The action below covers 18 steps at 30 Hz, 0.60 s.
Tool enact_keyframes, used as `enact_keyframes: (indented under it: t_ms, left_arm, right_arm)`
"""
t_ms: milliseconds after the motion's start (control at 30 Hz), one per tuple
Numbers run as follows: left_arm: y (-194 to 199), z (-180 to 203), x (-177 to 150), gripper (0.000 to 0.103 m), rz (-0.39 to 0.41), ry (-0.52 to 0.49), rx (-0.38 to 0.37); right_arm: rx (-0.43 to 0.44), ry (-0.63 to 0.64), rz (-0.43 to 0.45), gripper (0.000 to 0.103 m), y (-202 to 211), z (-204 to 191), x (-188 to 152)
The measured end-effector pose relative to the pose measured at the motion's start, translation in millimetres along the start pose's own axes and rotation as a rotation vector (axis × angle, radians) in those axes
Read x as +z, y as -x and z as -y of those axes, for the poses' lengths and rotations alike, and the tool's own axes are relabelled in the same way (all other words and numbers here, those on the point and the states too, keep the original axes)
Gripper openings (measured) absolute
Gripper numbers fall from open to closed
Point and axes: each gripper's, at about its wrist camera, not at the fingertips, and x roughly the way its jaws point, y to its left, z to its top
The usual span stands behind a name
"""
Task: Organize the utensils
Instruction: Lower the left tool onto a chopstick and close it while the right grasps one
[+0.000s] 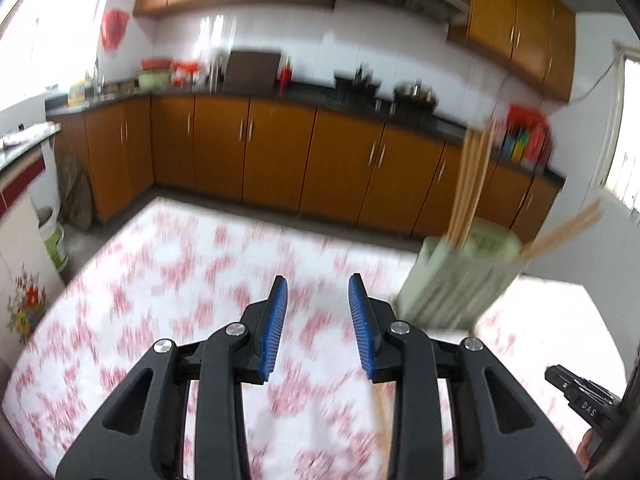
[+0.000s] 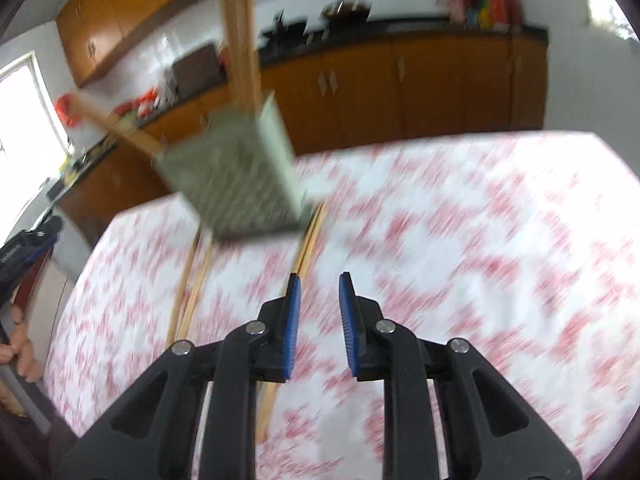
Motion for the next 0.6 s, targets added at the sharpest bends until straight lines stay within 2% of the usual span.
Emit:
enact_keyframes:
  t_ms: [133,300,433,600]
  left_arm:
    - [-18,-1,-31,0.032,-0.098,-0.022,-0.008]
    - [-26,3,-50,0.032,-0.151,-0.045,-0.026]
    - [-32,11,-54,0.032,-0.172,-0.061,-0.039]
    - [-39,19,-65,0.032,-0.206,-0.069,-0.073]
  right_arm:
    - [0.021,0.040,-0.088,0.021,-30,-22,-20]
    - [-0.022,0.096,-0.137,0.020,-50,-37,-36]
    - [-0.079,0.128,-0.130,0.010,-54,-37,-41]
    - [-0.175,0.077,-0.103,0.008,-49,-4,-28]
